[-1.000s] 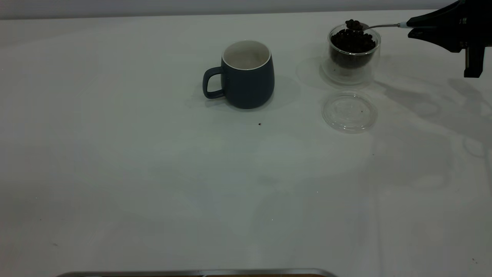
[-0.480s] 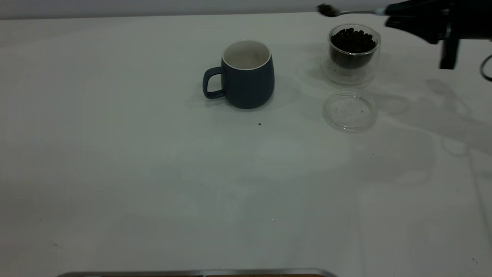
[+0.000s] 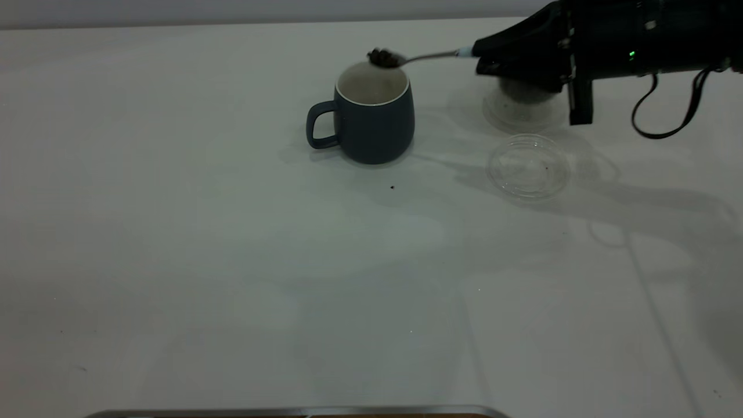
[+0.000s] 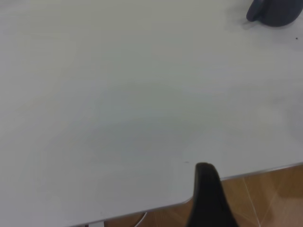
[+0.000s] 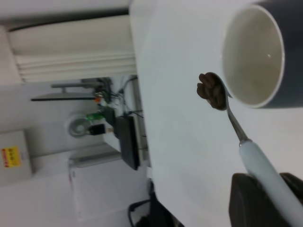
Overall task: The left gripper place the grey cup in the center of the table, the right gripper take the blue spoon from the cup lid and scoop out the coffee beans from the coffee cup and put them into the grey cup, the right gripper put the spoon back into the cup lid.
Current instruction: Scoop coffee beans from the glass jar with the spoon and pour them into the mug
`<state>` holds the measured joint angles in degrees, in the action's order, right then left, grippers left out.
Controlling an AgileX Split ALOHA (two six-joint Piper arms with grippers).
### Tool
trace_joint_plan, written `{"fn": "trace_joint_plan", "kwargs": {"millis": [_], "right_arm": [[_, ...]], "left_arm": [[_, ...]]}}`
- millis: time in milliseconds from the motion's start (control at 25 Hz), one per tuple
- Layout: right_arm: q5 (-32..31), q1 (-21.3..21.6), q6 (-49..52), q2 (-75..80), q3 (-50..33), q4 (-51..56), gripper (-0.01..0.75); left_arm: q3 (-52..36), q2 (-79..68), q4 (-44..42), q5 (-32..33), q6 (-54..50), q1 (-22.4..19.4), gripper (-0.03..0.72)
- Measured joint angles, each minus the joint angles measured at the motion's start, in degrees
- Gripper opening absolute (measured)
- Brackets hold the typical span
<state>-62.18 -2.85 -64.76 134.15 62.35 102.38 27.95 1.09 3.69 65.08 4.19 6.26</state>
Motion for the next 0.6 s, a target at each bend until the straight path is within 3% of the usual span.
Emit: {"fn": "trace_joint_plan", "kwargs": {"millis": [320,600], "right_arm": [[7.45,-2.14,-5.98,0.00,4.29,0.00,0.107],[9.56,-2.82,-35.35,0.06,5.54,-1.44,0.107]], "left_arm": [[0.00,0.00,0.00,0.00,0.00,0.00,0.555],[0.00,0.00,0.00,0.00,0.05,0.00,0.555]]}}
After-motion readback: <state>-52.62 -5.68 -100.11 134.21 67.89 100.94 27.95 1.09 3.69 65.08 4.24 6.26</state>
